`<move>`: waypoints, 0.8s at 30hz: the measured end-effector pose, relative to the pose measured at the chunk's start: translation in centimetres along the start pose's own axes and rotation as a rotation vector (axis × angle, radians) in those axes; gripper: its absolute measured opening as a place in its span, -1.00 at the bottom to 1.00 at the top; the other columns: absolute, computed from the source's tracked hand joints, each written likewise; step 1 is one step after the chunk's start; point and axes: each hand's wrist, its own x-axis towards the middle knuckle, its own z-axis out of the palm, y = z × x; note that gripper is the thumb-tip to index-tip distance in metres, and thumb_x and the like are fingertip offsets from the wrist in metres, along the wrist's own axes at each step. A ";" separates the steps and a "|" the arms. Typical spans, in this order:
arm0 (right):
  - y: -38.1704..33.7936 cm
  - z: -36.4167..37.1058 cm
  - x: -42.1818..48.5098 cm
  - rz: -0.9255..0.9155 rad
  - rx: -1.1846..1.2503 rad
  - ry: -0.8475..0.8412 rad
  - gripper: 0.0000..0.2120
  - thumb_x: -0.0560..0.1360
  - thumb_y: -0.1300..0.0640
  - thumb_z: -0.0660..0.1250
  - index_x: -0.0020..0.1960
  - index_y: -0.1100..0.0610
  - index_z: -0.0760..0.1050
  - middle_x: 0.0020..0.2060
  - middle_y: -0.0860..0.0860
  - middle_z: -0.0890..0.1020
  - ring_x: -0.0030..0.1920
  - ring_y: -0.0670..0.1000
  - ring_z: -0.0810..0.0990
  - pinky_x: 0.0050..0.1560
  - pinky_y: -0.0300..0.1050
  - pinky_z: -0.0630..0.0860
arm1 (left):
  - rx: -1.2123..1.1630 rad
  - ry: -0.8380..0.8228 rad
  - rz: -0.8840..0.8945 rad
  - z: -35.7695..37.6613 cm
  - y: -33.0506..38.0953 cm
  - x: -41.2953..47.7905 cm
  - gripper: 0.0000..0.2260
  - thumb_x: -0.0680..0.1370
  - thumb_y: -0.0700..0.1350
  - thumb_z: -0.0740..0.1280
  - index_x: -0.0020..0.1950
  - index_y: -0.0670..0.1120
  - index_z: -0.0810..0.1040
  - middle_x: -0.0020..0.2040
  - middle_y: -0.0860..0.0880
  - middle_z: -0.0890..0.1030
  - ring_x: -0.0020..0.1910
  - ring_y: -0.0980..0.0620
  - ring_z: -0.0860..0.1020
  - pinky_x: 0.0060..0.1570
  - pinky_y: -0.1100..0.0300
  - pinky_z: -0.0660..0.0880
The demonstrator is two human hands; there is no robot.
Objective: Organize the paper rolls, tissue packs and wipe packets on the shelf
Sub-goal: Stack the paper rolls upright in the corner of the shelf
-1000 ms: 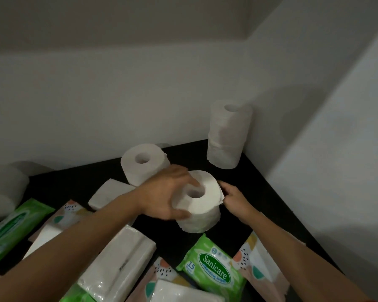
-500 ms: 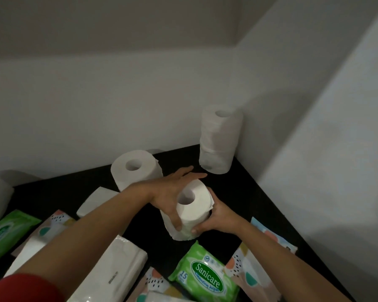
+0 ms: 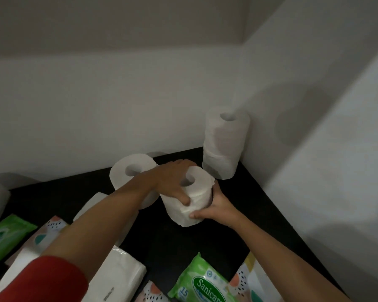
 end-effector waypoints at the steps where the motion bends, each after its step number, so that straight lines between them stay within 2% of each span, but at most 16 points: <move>1: -0.1 0.1 0.3 0.000 0.013 0.026 -0.02 0.21 0.22 0.62 0.40 -0.09 0.06 0.18 -0.23 0.37 0.21 -0.20 0.39 0.05 -0.42 0.38 | -0.009 0.021 -0.013 -0.3 -0.1 0.3 0.01 0.08 0.26 0.43 0.47 0.04 0.17 0.37 0.04 0.33 0.31 0.05 0.34 0.30 0.05 0.36; 4: -0.3 0.5 1.4 -0.032 0.047 0.081 0.00 0.20 0.26 0.62 0.43 -0.02 0.08 0.16 -0.23 0.40 0.15 -0.27 0.42 -0.06 -0.53 0.42 | 0.021 0.048 -0.057 -0.7 -0.3 1.2 0.04 0.10 0.26 0.46 0.49 0.05 0.11 0.38 0.03 0.32 0.32 -0.01 0.36 0.27 -0.01 0.38; 8: -0.4 1.2 2.9 -0.034 0.106 0.156 -0.06 0.18 0.32 0.61 0.30 -0.13 0.13 0.15 -0.21 0.45 0.19 -0.20 0.45 -0.05 -0.45 0.47 | 0.070 0.081 -0.089 -0.9 -0.9 2.7 -0.01 0.23 0.15 0.55 0.51 0.04 0.08 0.40 0.01 0.30 0.31 -0.06 0.35 0.24 0.00 0.38; 12: -0.3 1.6 3.7 -0.026 0.124 0.216 -0.07 0.17 0.27 0.63 0.28 -0.16 0.11 0.11 -0.27 0.42 0.10 -0.28 0.44 -0.12 -0.49 0.44 | 0.031 0.068 -0.126 -1.1 -1.7 3.6 0.04 0.15 0.17 0.55 0.51 0.06 0.08 0.39 -0.01 0.31 0.31 -0.09 0.34 0.25 -0.05 0.38; 16: 0.1 2.1 4.2 -0.021 0.111 0.283 -0.06 0.14 0.22 0.65 0.28 -0.14 0.14 0.15 -0.24 0.41 0.21 -0.18 0.40 -0.01 -0.46 0.40 | -0.058 0.054 -0.114 -1.2 -2.2 3.9 0.06 0.09 0.13 0.47 0.52 0.11 0.05 0.40 -0.01 0.30 0.33 -0.07 0.33 0.24 0.02 0.36; 20: 0.1 2.7 4.8 -0.012 0.079 0.398 0.00 0.14 0.16 0.64 0.41 -0.03 0.13 0.24 -0.17 0.35 0.28 -0.16 0.31 0.23 -0.26 0.32 | -0.108 0.092 -0.114 -1.1 -2.8 4.4 0.11 0.14 0.03 0.56 0.53 0.13 -0.05 0.44 -0.04 0.18 0.41 -0.11 0.19 0.34 -0.07 0.28; 22: 0.1 3.0 5.2 -0.008 0.077 0.421 0.02 0.14 0.12 0.64 0.42 -0.04 0.11 0.31 -0.13 0.34 0.33 -0.13 0.30 0.34 -0.14 0.34 | -0.062 0.131 -0.139 -1.0 -3.1 4.4 0.17 0.14 0.08 0.60 0.53 0.16 -0.12 0.49 -0.07 0.05 0.48 -0.17 0.05 0.40 -0.13 0.19; 24: 0.3 3.2 5.6 -0.005 0.084 0.439 0.02 0.11 0.09 0.64 0.41 -0.07 0.13 0.34 -0.10 0.35 0.36 -0.07 0.33 0.36 0.00 0.38 | -0.072 0.153 -0.212 -1.0 -3.5 4.2 0.22 0.14 0.12 0.62 0.53 0.14 -0.17 0.51 -0.12 -0.01 0.48 -0.21 0.05 0.41 -0.14 0.18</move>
